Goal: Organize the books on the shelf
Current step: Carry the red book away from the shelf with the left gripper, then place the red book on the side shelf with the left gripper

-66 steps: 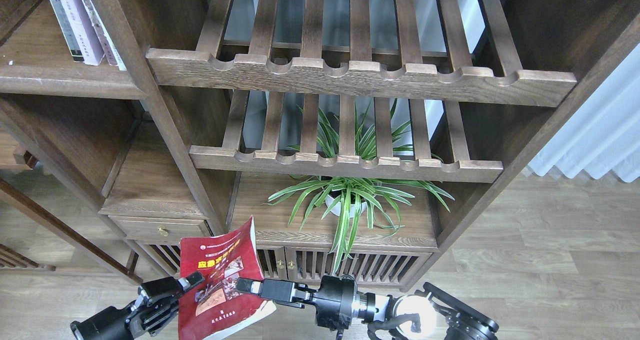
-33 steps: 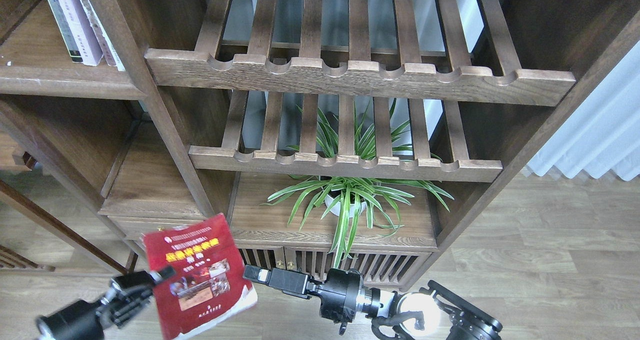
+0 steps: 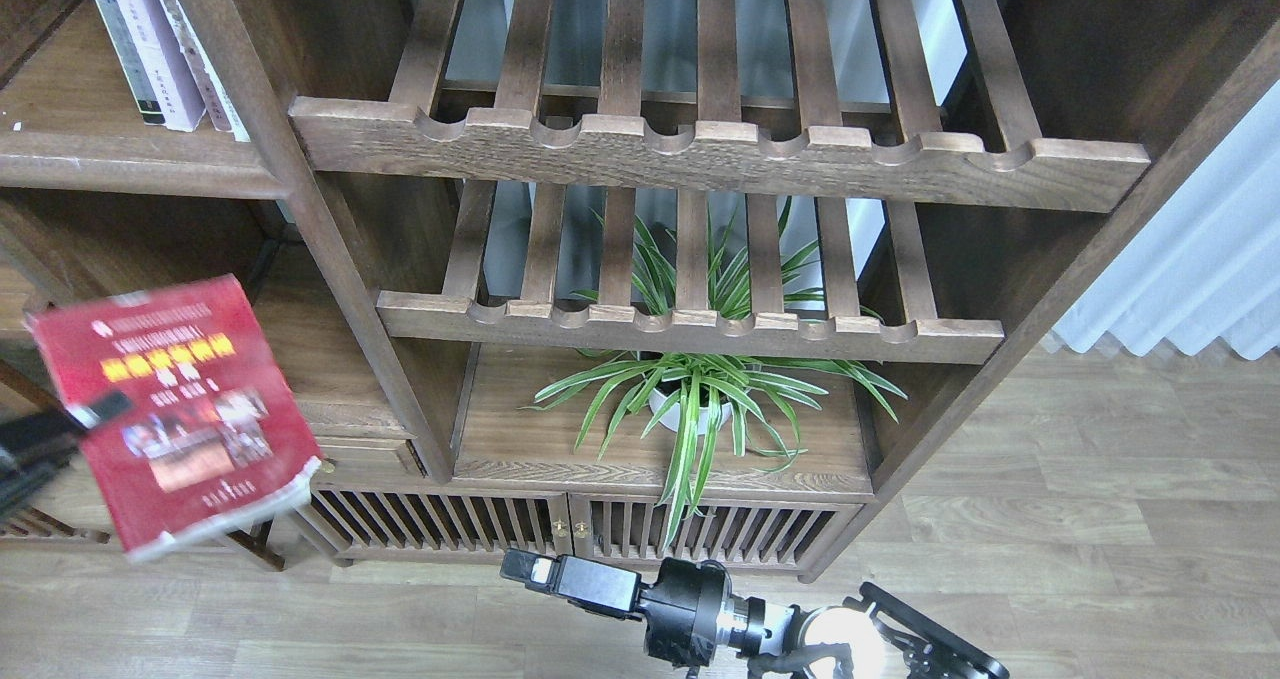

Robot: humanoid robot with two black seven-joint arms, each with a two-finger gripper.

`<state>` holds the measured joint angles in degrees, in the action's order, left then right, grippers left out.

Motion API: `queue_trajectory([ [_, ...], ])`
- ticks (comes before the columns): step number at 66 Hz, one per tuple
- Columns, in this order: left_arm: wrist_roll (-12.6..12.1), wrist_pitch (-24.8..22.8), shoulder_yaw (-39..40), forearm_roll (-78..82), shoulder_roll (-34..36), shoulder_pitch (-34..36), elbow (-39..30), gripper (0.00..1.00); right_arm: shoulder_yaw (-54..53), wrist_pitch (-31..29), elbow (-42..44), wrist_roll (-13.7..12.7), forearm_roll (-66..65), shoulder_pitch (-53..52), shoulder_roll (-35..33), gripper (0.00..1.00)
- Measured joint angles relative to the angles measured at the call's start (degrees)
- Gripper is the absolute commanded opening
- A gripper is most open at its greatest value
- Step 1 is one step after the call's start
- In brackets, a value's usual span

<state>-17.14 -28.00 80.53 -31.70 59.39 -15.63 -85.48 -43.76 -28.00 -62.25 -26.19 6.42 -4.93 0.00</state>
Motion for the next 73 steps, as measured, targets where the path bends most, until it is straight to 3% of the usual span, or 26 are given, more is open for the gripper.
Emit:
queue_trajectory([
  [16, -2.84, 0.00, 14.70, 0.21, 4.28, -0.18, 1.79, 0.07, 0.00, 0.00, 0.95, 0.00, 0.01, 0.41, 0.00, 1.00],
  [38, -5.27, 0.00, 26.60, 5.34, 7.09, 0.06, 4.81, 0.07, 0.00, 0.00, 1.08, 0.00, 0.01, 0.87, 0.00, 1.00],
  [56, -5.58, 0.00, 29.35, 12.53, 7.84, 7.13, 6.60, 0.07, 0.00, 0.00, 1.08, -0.08, -0.17, 0.91, 0.00, 1.00],
  [73, -5.58, 0.00, 23.38, 13.85, 13.20, 17.66, 7.90, 0.08, 0.08, 0.00, 1.04, -0.17, -0.26, 1.11, 0.00, 1.00],
])
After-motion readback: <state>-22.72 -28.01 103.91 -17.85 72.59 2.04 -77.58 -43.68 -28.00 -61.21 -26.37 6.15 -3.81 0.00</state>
